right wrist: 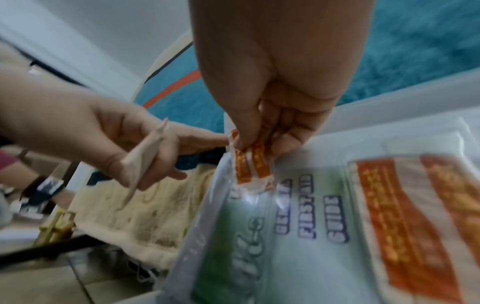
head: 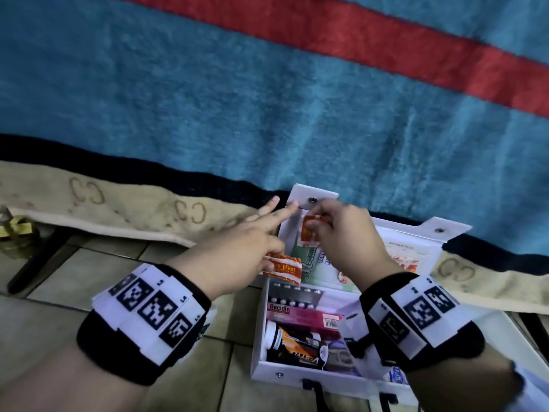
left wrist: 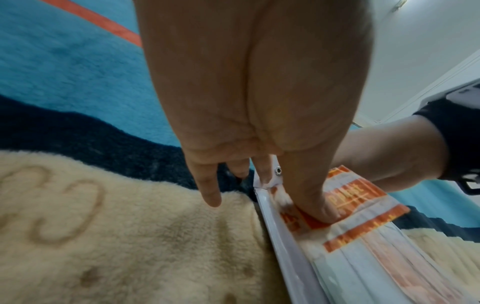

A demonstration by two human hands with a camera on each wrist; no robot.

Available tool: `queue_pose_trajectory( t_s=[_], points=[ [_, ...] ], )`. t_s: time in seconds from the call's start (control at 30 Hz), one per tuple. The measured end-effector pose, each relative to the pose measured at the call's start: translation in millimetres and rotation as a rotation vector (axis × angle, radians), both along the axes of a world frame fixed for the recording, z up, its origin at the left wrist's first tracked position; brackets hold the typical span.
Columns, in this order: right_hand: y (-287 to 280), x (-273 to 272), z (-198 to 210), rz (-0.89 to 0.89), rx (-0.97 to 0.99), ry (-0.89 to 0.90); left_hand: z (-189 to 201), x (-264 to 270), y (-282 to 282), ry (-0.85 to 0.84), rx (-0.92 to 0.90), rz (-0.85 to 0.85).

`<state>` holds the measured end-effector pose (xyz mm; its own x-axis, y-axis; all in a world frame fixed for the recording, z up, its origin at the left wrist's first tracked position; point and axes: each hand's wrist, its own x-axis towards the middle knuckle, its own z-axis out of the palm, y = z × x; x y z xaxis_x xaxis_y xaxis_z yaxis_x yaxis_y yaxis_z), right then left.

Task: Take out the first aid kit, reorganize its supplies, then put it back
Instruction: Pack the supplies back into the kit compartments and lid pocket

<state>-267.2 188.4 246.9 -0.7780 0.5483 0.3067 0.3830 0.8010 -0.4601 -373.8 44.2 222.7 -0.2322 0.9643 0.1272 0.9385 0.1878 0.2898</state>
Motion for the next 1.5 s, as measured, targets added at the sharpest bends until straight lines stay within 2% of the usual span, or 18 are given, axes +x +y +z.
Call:
queue_pose_trajectory(
  t_s=[0.23,0.37,0.4,0.53,0.77,0.93,1.1,1.3,1.5],
  points=[
    [3.8,8.6,-4.0,-0.037,-0.215,0.169,0.7,2.8,-0.8,0.011,-0.011,0.019],
    [0.4,10.1,-4.1,0.012,-0.24,0.087,0.9,4.6,-1.2,0.011,-0.008,0.02],
    [-1.9,10.9,-2.4,0.036,-0.196,0.044,0.4,4.9,-1.6,0.012,-0.004,0.021],
    [-7.2,10.7,0.0,0.04,0.223,-0.134,0.0,5.4,-0.9,0.005,-0.003,0.019],
    [-10.8,7.3,1.8,0.035,0.304,-0.221,0.6,6.0,-1.9,0.018,-0.016,0.021],
    [-11.1,4.5,1.7,0.057,0.348,-0.168,-0.2,5.5,-1.1,0.004,-0.031,0.031],
    [-11.1,1.5,-5.8,0.117,0.476,-0.285,-0.2,5.0,-0.5,0.001,-0.036,0.026],
    [-12.4,2.6,-3.6,0.06,0.377,-0.154,-1.9,4.6,0.1,-0.006,-0.016,0.014],
    [-16.1,2.9,-7.7,0.127,0.493,-0.27,-3.3,2.8,1.4,0.005,-0.012,0.019]
  ],
)
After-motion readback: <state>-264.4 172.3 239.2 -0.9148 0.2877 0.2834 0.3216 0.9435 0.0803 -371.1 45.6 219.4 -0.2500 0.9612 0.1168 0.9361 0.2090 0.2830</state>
